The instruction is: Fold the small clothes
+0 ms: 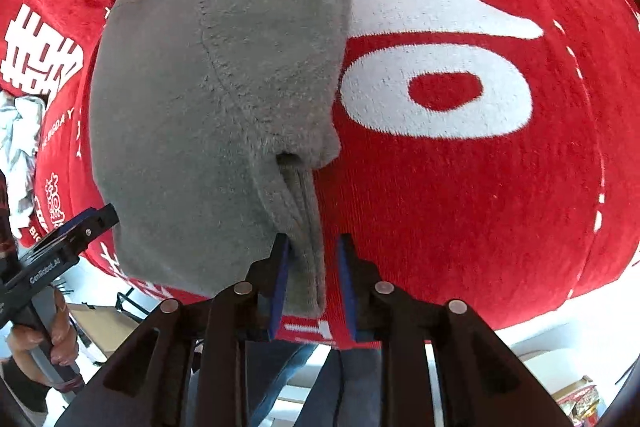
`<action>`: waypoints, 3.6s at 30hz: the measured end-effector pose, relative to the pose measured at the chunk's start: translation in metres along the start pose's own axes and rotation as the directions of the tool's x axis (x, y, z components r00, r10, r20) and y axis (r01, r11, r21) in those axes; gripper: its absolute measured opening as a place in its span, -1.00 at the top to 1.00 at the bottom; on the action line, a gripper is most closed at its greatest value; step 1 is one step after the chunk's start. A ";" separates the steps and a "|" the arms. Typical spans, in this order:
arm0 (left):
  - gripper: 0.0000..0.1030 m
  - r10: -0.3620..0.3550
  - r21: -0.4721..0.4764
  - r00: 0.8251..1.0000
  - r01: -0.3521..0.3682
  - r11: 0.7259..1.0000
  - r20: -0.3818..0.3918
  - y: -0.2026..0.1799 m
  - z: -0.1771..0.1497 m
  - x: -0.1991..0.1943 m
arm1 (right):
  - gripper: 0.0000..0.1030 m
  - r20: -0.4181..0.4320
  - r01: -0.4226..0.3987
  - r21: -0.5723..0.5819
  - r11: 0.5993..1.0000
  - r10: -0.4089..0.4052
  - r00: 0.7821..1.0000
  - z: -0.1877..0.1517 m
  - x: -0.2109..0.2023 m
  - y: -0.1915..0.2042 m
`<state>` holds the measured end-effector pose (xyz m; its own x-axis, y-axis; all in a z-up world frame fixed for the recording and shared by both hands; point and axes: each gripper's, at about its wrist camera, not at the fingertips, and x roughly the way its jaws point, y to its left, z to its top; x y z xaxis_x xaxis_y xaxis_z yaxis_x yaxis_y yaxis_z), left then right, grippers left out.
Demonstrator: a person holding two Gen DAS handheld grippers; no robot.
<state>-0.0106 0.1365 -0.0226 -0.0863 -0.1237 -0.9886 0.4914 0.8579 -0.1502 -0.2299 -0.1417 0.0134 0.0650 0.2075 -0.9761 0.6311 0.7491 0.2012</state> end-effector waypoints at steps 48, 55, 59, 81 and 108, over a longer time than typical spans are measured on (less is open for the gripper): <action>-0.99 0.080 0.010 0.995 -0.081 0.997 0.056 -0.033 0.002 -0.101 | 0.02 0.091 -0.018 0.019 1.000 0.016 0.996 -0.005 -0.083 0.030; -0.99 0.154 0.016 0.985 -0.156 0.988 0.073 -0.033 0.007 -0.109 | -0.10 0.113 0.001 0.014 1.000 -0.003 0.994 -0.003 -0.095 0.035; -0.99 0.172 0.003 0.979 -0.173 0.985 0.110 -0.031 0.007 -0.118 | -0.48 0.154 0.006 0.000 1.000 -0.006 0.988 -0.003 -0.109 0.042; -0.99 0.134 0.033 0.981 -0.140 0.990 0.141 -0.049 0.014 -0.161 | -0.99 0.233 0.210 -0.038 0.977 -0.196 0.952 -0.008 -0.143 0.078; -0.99 0.123 0.039 0.979 -0.131 0.991 0.164 -0.061 0.011 -0.173 | -0.99 0.235 0.199 -0.006 0.980 -0.192 0.953 -0.008 -0.147 0.075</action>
<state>-0.0162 0.1007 0.1577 0.1185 -0.0973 -0.9882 0.5322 0.8464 -0.0195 -0.1987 -0.1113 0.1727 0.1227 -0.0939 -0.9880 0.6266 0.7793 0.0037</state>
